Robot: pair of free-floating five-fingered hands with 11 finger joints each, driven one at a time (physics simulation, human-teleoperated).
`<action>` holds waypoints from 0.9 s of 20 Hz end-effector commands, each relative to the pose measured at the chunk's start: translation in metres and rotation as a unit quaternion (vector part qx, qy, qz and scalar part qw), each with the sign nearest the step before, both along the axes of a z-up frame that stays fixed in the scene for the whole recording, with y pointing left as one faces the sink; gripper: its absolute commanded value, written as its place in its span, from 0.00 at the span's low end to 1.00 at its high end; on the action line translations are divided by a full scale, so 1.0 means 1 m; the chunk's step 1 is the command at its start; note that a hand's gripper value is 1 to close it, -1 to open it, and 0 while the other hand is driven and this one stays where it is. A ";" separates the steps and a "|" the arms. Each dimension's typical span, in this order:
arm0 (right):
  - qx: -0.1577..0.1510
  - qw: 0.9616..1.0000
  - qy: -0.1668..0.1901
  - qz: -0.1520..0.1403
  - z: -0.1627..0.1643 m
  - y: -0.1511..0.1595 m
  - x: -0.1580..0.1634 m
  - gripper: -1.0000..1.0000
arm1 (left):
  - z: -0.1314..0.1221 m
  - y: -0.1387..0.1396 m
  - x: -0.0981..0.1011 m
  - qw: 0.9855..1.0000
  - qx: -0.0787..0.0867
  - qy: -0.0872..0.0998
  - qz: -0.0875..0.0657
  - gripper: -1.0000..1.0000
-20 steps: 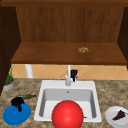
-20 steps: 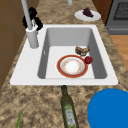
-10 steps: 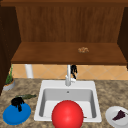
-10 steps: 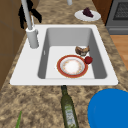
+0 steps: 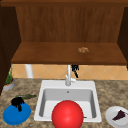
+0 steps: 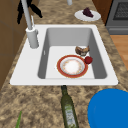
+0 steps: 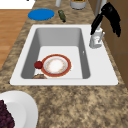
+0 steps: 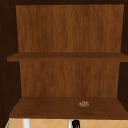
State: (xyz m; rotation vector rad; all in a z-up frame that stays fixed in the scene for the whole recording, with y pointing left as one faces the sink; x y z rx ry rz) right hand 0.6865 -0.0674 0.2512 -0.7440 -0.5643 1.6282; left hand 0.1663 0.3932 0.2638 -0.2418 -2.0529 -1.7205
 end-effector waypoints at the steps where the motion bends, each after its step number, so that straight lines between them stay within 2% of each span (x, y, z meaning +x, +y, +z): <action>1: 0.020 0.999 0.040 0.011 -0.016 -0.006 0.008 0.00 | 0.000 0.000 0.000 1.000 0.000 0.000 0.000 0.50; 4: 0.047 0.997 0.062 0.000 -0.019 -0.009 0.018 0.00 | 0.000 0.000 0.000 1.000 0.000 0.000 0.000 0.50; 10: 0.092 0.990 0.102 0.011 -0.025 -0.012 0.034 0.00 | 0.000 0.000 0.000 1.000 0.000 0.000 0.000 0.50; 12: 0.091 0.989 0.119 0.016 -0.035 -0.019 0.039 0.00 | 0.000 0.000 0.000 1.000 0.000 0.000 0.000 0.50; 14: 0.082 0.989 0.122 0.017 -0.042 -0.032 0.038 0.00 | 0.000 0.000 0.000 1.000 0.000 0.000 0.000 0.50; 18: 0.095 0.987 0.125 0.032 -0.056 -0.045 0.034 0.00 | 0.000 0.000 0.000 1.000 0.000 0.000 0.000 0.50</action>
